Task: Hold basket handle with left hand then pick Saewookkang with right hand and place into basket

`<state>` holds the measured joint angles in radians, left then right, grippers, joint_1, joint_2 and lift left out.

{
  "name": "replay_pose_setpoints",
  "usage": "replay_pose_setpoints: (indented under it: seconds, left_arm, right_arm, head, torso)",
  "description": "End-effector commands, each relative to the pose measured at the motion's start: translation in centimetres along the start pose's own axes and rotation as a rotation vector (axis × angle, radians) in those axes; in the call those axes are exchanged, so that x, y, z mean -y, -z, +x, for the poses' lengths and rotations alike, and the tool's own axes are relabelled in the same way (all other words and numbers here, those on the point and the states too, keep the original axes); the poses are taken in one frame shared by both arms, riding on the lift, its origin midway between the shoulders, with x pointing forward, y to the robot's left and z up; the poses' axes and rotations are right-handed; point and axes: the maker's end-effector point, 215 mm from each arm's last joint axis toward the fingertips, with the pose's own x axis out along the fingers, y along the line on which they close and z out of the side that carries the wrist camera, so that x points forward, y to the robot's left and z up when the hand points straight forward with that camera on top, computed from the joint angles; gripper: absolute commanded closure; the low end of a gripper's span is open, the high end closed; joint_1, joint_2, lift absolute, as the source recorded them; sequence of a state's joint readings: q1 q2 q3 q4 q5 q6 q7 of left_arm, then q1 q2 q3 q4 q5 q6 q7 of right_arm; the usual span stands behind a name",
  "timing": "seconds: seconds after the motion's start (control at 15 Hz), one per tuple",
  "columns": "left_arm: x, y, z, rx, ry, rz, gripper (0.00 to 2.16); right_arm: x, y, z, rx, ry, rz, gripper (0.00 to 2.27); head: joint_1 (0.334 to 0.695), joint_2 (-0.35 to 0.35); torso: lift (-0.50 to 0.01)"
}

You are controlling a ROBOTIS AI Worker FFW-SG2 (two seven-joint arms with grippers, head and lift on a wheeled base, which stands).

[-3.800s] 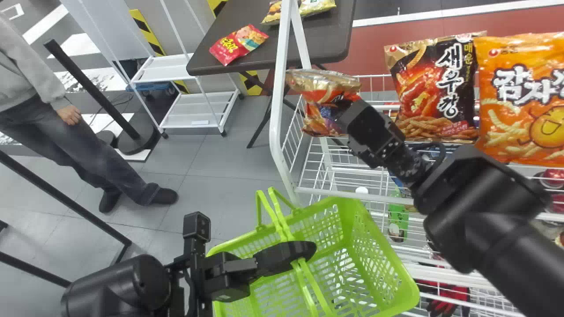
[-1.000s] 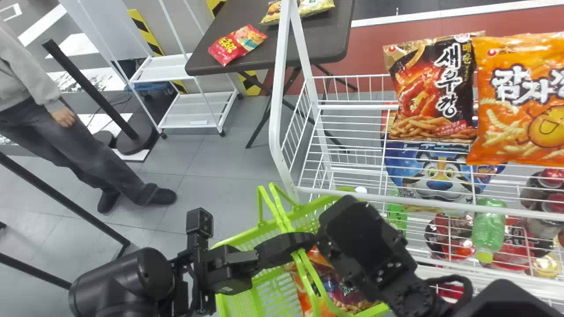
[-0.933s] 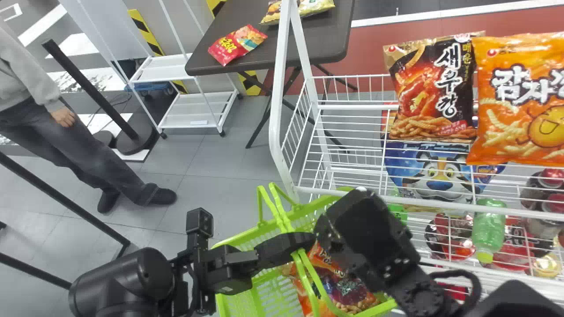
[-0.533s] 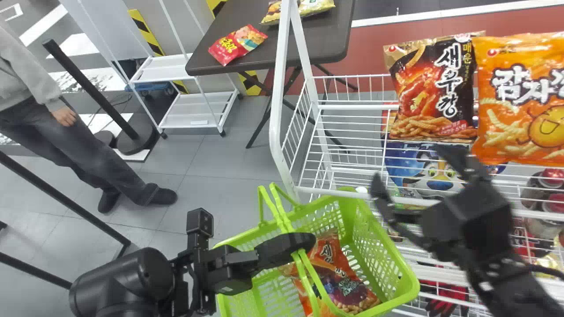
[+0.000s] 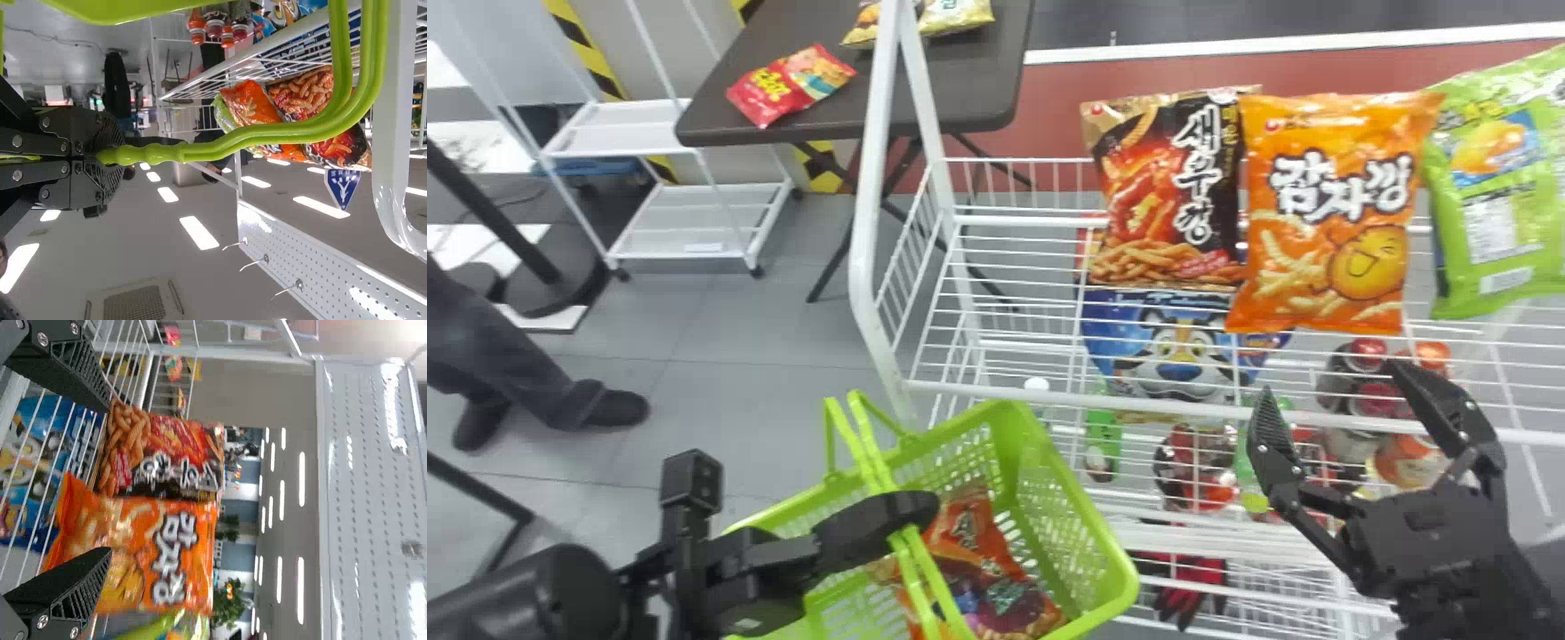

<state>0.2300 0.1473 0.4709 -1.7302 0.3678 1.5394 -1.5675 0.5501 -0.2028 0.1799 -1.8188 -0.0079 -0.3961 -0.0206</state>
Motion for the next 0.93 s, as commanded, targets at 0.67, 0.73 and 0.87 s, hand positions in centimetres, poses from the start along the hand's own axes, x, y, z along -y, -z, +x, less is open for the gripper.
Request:
replay_pose_setpoints:
  seconds: [0.67, 0.73, 0.87]
  left_arm:
    - [-0.6, 1.5, -0.5, 0.006, -0.015, -0.048, 2.15]
    - [-0.6, 1.6, -0.5, 0.006, -0.015, -0.05, 2.16]
    - [-0.5, 1.9, -0.4, 0.004, -0.016, -0.047, 2.15]
  right_arm:
    - [3.9, 2.6, -4.3, -0.01, 0.071, 0.032, 0.05]
    - [3.9, 2.6, -4.3, -0.011, 0.072, 0.033, 0.05]
    - [3.8, 2.6, -4.5, -0.013, 0.072, 0.036, 0.05]
  head:
    - [0.695, -0.008]
    - [0.695, -0.009]
    - [0.695, -0.012]
  torso:
    - [-0.019]
    - [-0.019]
    - [-0.019]
